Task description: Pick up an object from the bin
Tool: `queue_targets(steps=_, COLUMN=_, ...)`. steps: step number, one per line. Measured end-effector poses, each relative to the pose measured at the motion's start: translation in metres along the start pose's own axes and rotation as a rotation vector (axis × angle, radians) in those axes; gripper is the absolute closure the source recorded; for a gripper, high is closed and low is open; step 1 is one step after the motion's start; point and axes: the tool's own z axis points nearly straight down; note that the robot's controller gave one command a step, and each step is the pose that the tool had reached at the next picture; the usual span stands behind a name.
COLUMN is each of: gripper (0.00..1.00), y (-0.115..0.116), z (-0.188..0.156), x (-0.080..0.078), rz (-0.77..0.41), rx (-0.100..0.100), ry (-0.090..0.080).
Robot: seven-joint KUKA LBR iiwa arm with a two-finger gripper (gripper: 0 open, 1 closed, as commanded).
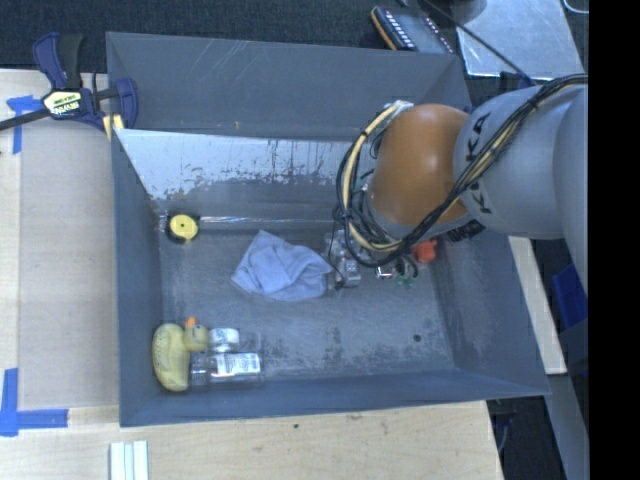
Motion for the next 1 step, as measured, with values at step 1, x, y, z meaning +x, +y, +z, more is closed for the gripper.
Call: queue_targets(steps=1, gripper=1.0, y=-0.0529, z=0.0242, x=-0.0331, rz=0.127, rx=0.001, ry=-0.011)
